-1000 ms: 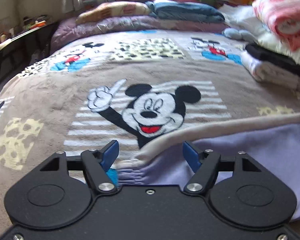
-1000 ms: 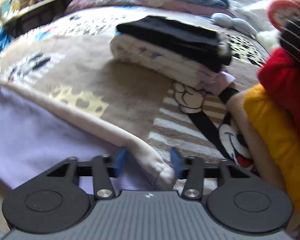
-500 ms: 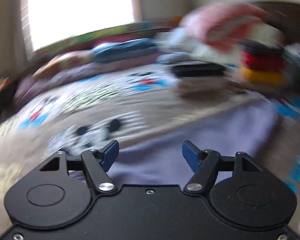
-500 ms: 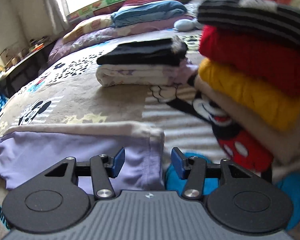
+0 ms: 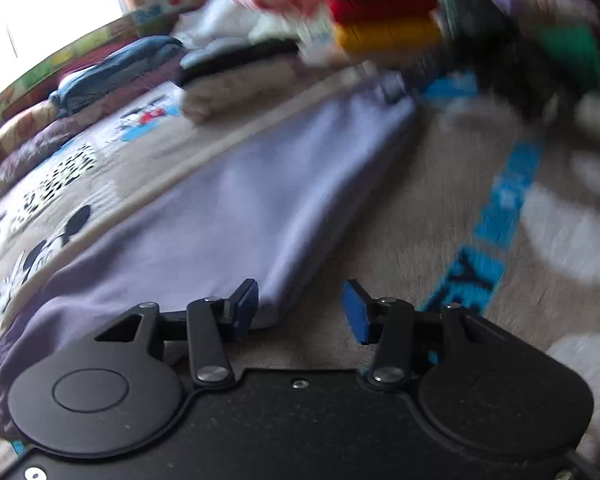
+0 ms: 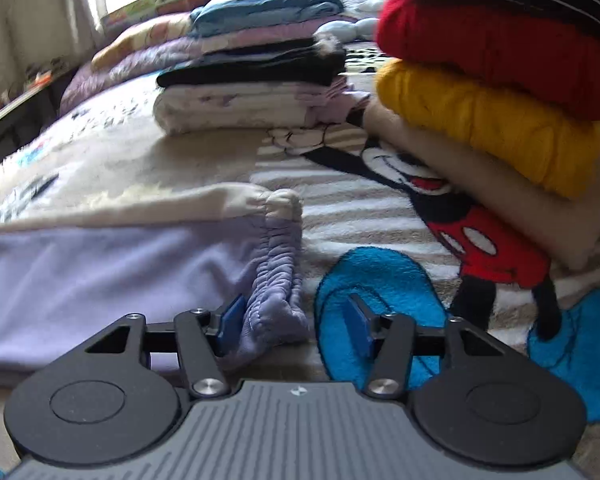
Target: Fold clothes
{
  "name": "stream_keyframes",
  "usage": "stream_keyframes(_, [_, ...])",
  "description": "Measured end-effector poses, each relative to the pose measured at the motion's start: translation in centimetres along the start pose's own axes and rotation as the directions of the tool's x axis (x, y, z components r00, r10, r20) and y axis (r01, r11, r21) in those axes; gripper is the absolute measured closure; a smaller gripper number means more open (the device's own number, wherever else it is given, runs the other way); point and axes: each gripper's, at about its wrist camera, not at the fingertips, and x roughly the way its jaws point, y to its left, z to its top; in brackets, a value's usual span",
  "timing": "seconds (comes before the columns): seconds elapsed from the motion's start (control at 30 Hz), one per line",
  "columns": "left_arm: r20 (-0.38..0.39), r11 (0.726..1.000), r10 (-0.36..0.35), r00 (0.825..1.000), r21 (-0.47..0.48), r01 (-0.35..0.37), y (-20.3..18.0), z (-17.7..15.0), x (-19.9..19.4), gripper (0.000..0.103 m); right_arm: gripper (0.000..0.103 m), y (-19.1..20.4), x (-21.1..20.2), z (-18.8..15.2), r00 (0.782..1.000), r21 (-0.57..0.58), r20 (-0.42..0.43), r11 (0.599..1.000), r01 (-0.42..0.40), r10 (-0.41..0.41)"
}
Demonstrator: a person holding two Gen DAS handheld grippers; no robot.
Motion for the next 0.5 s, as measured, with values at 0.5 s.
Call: stream_keyframes(0.5, [-0.020,0.806,0.318,0.948,-0.521,-0.281,15.1,-2.6,-0.1,0.061,0.029,-0.8,0.4,-3.2,0.984,0.066,0.170,0.995,-0.071,0.059])
